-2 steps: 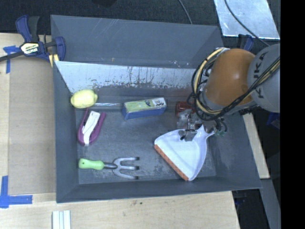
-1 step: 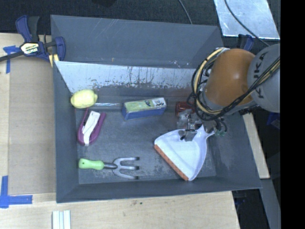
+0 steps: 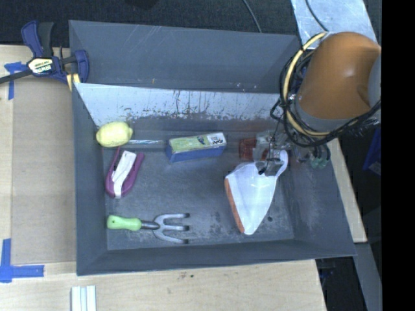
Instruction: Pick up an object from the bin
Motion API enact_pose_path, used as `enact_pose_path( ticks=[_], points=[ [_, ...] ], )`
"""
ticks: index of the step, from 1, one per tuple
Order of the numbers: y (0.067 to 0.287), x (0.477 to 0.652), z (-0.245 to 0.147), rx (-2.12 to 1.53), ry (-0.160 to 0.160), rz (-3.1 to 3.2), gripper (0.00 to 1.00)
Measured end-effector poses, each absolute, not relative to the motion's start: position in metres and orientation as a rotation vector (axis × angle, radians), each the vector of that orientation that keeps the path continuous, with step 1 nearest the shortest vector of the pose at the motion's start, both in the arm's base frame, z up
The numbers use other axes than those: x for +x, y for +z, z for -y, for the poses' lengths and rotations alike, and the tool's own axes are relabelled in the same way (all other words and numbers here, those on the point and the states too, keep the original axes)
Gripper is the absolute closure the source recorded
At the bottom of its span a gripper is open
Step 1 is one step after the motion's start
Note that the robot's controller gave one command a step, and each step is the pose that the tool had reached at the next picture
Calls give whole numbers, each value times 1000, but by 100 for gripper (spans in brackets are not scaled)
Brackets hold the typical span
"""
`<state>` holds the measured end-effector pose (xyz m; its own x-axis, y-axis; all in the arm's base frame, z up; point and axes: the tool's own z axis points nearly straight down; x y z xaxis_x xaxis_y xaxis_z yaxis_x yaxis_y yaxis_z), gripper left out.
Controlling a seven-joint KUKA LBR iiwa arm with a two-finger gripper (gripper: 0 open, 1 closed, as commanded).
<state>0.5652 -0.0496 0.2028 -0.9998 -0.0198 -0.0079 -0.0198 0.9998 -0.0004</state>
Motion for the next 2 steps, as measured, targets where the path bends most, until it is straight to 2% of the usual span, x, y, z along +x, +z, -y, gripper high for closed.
enact_pose_path(
  ticks=[1, 2],
  points=[
    [204, 577, 51, -43, -1, -3131, 100],
    [207, 563, 38, -58, -2, -3124, 100]
  ],
)
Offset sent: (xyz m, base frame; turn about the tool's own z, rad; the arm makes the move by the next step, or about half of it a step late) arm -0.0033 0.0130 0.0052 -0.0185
